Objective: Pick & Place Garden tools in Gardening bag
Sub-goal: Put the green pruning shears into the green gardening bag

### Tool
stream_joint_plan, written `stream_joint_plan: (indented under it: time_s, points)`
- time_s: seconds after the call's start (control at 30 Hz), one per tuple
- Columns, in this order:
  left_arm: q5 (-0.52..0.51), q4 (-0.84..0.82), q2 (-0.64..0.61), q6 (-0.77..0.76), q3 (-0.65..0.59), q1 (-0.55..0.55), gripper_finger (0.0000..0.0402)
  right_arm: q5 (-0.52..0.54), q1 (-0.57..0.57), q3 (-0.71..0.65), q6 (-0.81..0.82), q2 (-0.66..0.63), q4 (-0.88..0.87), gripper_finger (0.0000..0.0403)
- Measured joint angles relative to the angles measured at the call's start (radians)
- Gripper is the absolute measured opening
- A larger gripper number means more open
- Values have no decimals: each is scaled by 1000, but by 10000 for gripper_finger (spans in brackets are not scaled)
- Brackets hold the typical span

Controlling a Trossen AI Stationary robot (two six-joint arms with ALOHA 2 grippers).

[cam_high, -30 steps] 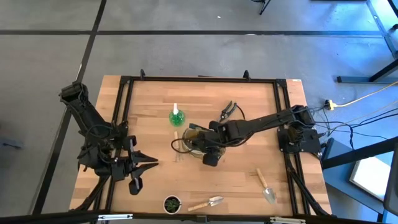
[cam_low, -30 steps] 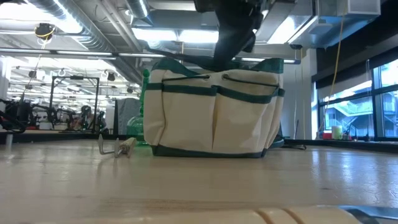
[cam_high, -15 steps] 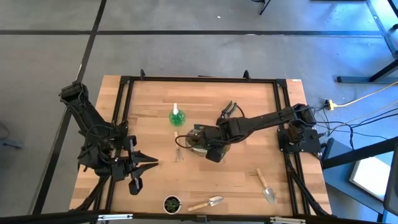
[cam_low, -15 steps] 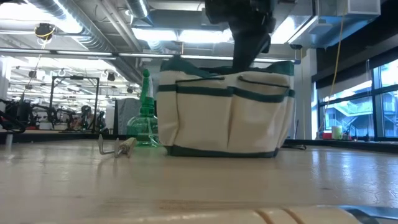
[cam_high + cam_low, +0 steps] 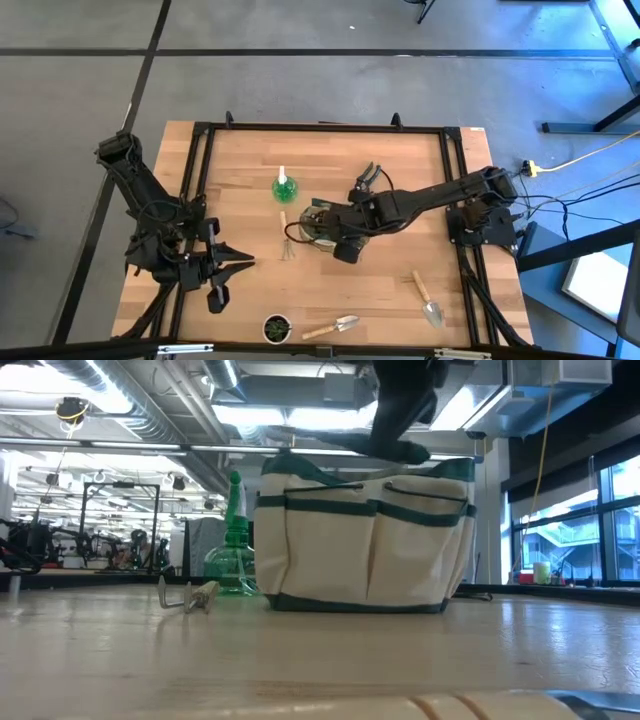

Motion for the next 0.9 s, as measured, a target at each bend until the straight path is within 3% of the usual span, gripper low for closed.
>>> stream_joint_plan:
  time_s: [0.73,0.9]
  points:
    - [0,0,0,6,0,0,36,-31,-21,-138,43,-2,19,23]
    - [0,0,0,6,0,4,36,-108,-33,-140,3,-2,19,23]
